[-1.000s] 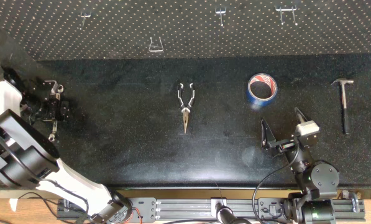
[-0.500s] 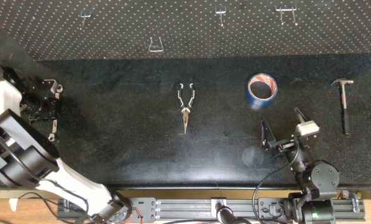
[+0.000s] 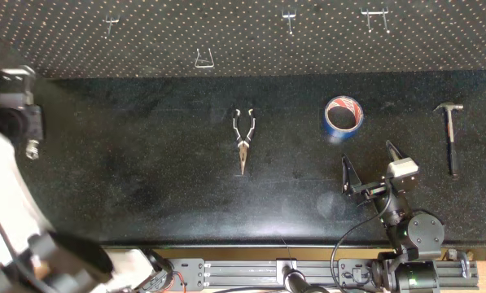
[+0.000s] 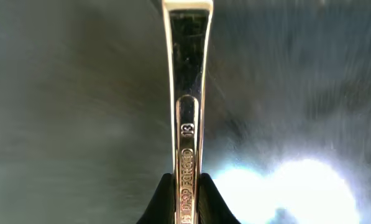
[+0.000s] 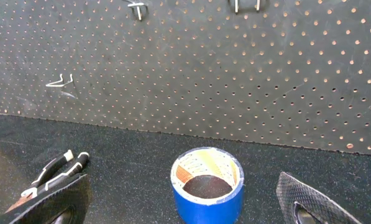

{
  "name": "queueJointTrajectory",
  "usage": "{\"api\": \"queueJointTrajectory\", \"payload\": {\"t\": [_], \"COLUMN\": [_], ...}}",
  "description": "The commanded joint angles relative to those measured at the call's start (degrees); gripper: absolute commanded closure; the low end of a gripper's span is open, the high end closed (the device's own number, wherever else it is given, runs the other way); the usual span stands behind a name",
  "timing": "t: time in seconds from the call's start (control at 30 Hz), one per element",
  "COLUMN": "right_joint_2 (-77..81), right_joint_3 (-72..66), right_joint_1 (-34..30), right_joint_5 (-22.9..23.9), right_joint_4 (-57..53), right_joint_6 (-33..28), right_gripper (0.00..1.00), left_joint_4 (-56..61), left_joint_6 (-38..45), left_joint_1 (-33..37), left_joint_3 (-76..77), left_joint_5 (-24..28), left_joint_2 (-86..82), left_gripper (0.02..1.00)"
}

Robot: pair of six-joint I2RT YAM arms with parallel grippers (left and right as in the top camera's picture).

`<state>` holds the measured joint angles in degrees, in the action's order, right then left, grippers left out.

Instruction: Place Tools Onto Pegboard

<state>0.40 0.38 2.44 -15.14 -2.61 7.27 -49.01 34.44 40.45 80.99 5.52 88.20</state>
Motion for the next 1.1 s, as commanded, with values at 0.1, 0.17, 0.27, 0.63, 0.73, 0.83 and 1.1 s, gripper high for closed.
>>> {"api": "queueJointTrajectory", "payload": {"t": [0.1, 0.17, 0.27, 0.63, 0.73, 0.83, 1.1], "right_joint_2": [-0.35, -0.35, -0.35, -0.35, -0.35, -0.35, -0.35], "right_joint_3": [-0.15, -0.15, -0.15, -0.15, -0.15, -0.15, -0.15], "right_joint_1": [0.39, 0.39, 0.39, 0.39, 0.39, 0.39, 0.39], "right_joint_5": [0.09, 0.09, 0.09, 0.09, 0.09, 0.09, 0.09], "right_joint_4": [-0.33, -0.33, -0.33, -0.33, -0.33, -0.33, -0.33], "right_joint_6": [0.63, 0.63, 0.63, 0.63, 0.63, 0.63, 0.63], "right_gripper": [0.025, 0.025, 0.025, 0.025, 0.025, 0.025, 0.025], "left_joint_4": [16.31, 19.30, 20.09, 25.33, 27.52, 28.89, 31.43], "left_joint_6": [-4.52, -10.60, -18.27, -24.98, -24.94, -23.69, -19.21], "left_joint_1": [-4.11, -6.80, -11.80, -24.46, -24.46, -24.87, -28.48], "left_joint_3": [-19.98, -24.72, -28.59, -30.60, -30.60, -30.58, -30.53], "left_joint_5": [-0.70, -1.03, -0.90, -0.70, -0.50, -0.28, -1.29], "left_joint_2": [-19.34, -23.26, -27.63, -25.70, -23.52, -21.84, -18.03], "left_gripper": [0.989, 0.991, 0.989, 0.989, 0.989, 0.989, 0.991]}}
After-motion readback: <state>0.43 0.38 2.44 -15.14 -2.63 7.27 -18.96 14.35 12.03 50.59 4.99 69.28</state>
